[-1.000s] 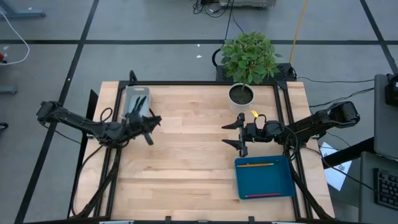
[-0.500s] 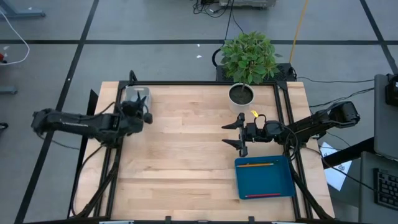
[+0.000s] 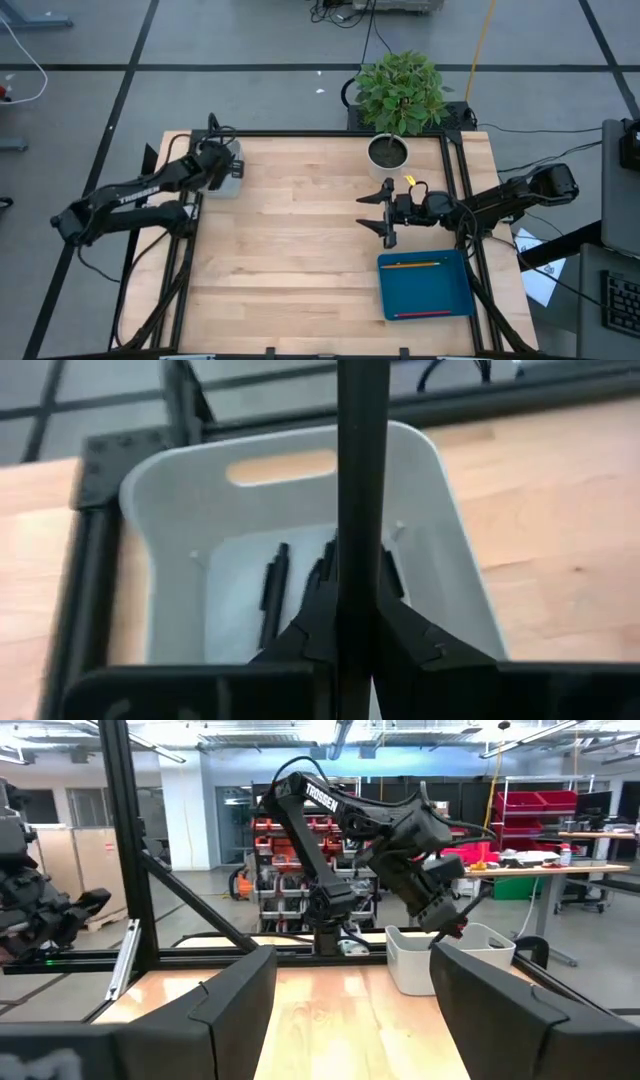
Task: Sort pens & pencils
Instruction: Put the black pen into the white bin, then return to Home Position
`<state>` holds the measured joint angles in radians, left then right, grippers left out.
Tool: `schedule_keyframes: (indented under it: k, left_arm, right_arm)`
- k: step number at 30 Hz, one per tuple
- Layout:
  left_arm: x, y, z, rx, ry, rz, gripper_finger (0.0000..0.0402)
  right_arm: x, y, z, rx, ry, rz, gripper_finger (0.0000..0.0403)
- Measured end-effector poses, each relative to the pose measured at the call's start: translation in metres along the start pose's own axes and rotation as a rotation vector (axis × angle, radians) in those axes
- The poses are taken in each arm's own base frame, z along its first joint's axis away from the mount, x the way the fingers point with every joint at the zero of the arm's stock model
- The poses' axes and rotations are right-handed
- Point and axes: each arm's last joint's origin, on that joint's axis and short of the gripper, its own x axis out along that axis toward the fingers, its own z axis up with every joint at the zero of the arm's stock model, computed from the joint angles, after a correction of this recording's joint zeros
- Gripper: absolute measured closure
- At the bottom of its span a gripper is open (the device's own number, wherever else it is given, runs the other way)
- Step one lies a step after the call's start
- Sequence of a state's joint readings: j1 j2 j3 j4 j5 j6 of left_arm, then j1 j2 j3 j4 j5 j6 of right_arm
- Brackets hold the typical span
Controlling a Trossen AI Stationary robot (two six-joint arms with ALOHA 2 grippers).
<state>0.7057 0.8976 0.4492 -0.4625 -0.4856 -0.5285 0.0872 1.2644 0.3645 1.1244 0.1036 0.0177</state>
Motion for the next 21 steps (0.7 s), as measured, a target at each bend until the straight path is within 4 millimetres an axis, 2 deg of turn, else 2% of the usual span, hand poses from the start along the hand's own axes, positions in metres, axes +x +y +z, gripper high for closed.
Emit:
schedule_keyframes:
  k: [2, 6, 14, 17, 21]
  left_arm:
    - [0.007, -0.001, 0.002, 0.008, 0.024, -0.012, 0.0366]
    - [0.015, -0.002, 0.0, 0.035, 0.058, 0.005, 0.033]
    - [0.016, -0.002, -0.001, 0.065, 0.073, 0.01, 0.0265]
    - [0.011, -0.002, 0.004, 0.081, 0.075, 0.007, 0.0246]
    - [-0.01, -0.006, 0.029, 0.061, 0.063, -0.069, 0.0231]
  right_arm:
    - [0.0, -0.002, 0.0, -0.001, 0.0, -0.007, 0.0149]
    - [0.0, -0.003, 0.0, -0.002, 0.0, -0.015, 0.0149]
    - [0.0, -0.003, 0.0, 0.008, 0.001, -0.014, 0.0149]
    - [0.0, -0.003, 0.0, 0.007, 0.004, -0.014, 0.0149]
    - [0.0, -0.003, -0.001, 0.007, 0.005, -0.015, 0.0149]
